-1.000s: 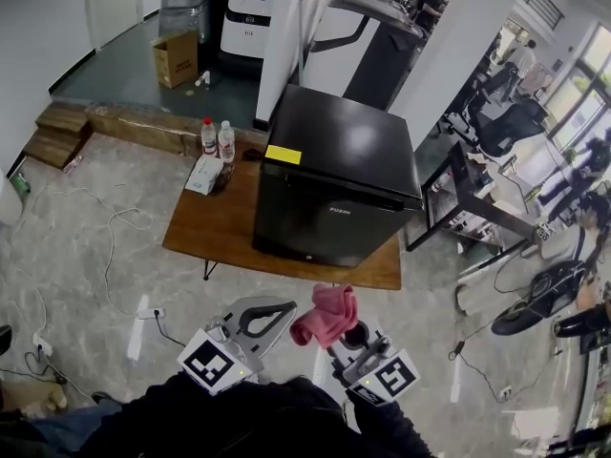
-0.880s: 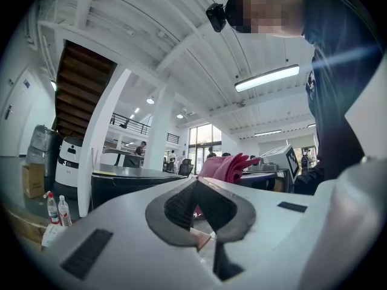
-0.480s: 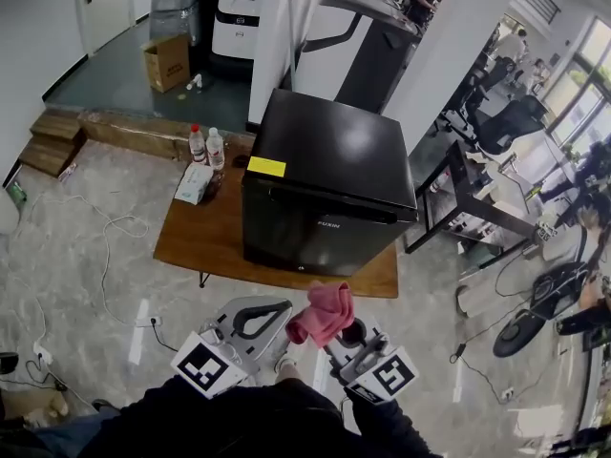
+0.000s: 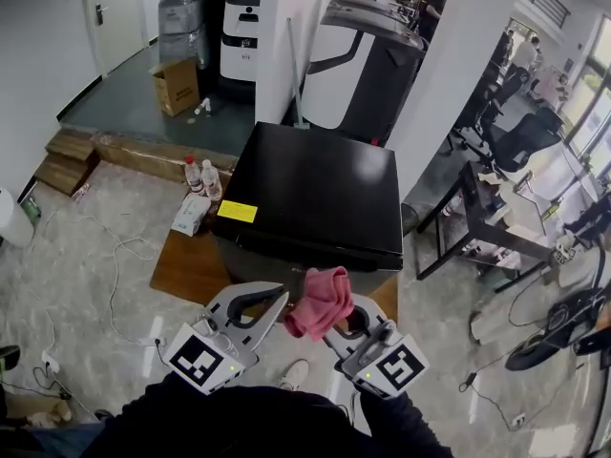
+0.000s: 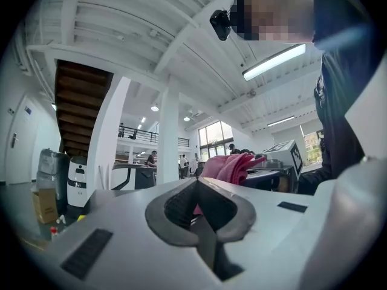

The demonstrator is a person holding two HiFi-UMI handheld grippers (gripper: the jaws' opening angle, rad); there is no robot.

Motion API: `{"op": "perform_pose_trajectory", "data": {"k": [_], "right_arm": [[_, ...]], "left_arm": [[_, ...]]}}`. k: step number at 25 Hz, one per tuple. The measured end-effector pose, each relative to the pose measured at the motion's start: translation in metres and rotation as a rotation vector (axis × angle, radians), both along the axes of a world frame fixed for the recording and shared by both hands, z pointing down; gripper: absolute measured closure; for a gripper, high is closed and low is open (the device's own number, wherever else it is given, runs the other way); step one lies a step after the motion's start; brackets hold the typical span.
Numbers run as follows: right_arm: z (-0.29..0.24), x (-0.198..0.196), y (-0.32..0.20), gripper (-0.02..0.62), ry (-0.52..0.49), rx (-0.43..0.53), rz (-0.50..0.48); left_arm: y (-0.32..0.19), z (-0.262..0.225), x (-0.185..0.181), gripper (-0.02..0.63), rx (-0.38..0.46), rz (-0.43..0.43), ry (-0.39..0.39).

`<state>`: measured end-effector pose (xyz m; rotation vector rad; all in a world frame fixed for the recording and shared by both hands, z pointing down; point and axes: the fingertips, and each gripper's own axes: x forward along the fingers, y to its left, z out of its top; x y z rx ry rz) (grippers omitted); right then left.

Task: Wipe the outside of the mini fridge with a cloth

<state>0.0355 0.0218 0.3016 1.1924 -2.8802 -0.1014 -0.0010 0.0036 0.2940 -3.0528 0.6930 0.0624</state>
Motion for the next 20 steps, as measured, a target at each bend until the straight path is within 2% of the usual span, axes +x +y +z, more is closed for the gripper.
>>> {"op": "perform_pose_trajectory", "data": {"k": [5, 8, 10, 14, 20], "right_arm": [[-0.029, 0.033, -0.04, 0.528, 0.076, 0.005, -0.071], [-0.043, 0.052, -0.068, 0.528, 0.125, 0.015, -0.082], [-0.049, 0.061, -0.092, 0.529, 0.176, 0.02, -0.082], [-0.058, 0.062, -0.147, 0.529, 0.299, 0.045, -0.081], [-0.064, 0.04, -0.239, 0.529, 0.521, 0.086, -0.084]], "left_arm": [[-0.045, -0.032, 0.035, 0.6, 0.062, -0.092, -0.002], [-0.07, -0.05, 0.05, 0.6, 0.131, -0.136, -0.003], [-0.089, -0.055, 0.056, 0.6, 0.146, -0.166, -0.019], [-0.134, -0.059, 0.056, 0.6, 0.092, -0.243, -0.056], [-0.22, -0.079, 0.035, 0.6, 0.201, -0.317, -0.075]]}}
